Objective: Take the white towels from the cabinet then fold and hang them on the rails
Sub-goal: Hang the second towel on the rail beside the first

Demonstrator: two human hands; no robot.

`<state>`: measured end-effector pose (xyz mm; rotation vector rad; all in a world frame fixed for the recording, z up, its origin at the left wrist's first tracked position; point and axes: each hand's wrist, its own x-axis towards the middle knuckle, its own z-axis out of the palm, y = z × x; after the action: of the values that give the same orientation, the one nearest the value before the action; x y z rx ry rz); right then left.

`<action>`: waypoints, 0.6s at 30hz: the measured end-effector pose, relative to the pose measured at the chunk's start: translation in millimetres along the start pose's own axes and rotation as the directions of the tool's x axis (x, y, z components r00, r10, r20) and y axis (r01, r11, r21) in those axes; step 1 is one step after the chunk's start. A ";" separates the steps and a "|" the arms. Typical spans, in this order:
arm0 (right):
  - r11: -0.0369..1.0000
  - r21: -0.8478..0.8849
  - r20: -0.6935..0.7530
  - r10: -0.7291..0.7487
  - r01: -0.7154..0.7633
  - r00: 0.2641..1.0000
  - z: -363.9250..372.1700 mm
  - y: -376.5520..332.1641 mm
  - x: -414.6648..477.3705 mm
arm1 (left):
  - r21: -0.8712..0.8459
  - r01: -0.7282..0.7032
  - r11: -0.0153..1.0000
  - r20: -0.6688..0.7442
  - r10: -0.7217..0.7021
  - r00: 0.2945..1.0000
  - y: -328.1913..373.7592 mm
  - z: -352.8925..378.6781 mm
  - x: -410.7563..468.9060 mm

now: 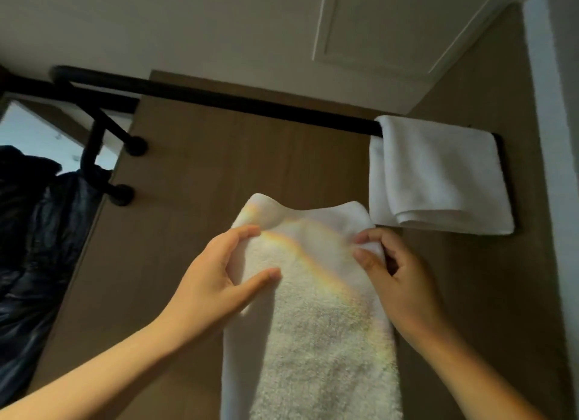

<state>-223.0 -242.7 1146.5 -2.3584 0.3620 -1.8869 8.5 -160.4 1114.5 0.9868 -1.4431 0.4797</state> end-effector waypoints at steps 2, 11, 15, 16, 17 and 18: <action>0.999 0.008 -0.013 -0.044 0.044 0.999 -1.3 -4.8 6.4 | 0.032 -0.034 0.999 0.002 0.034 0.999 7.5 -5.9 9.3; 0.941 -0.284 -0.019 -0.199 0.185 0.980 -25.3 -19.4 40.8 | 0.014 -0.169 0.986 0.040 0.168 0.985 27.8 -30.9 50.1; 0.812 -0.523 0.124 -0.227 0.258 0.966 -34.4 -32.0 53.7 | 0.165 -0.275 0.947 0.064 0.268 0.961 28.6 -34.9 72.1; 0.793 -0.549 0.144 -0.220 0.263 0.965 -35.2 -34.0 58.2 | 0.229 -0.292 0.929 0.070 0.284 0.956 28.8 -35.2 80.3; 0.780 -0.566 0.152 -0.218 0.266 0.964 -35.5 -35.5 63.6 | 0.280 -0.299 0.912 0.074 0.290 0.954 29.0 -35.7 89.0; 0.768 -0.581 0.150 -0.225 0.270 0.963 -36.1 -36.0 69.6 | 0.319 -0.298 0.900 0.073 0.290 0.954 29.8 -36.4 97.7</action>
<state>-239.4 -222.5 1228.7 -3.0018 0.7774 -2.0119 18.9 -142.7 1221.1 1.0385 -1.5735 0.9580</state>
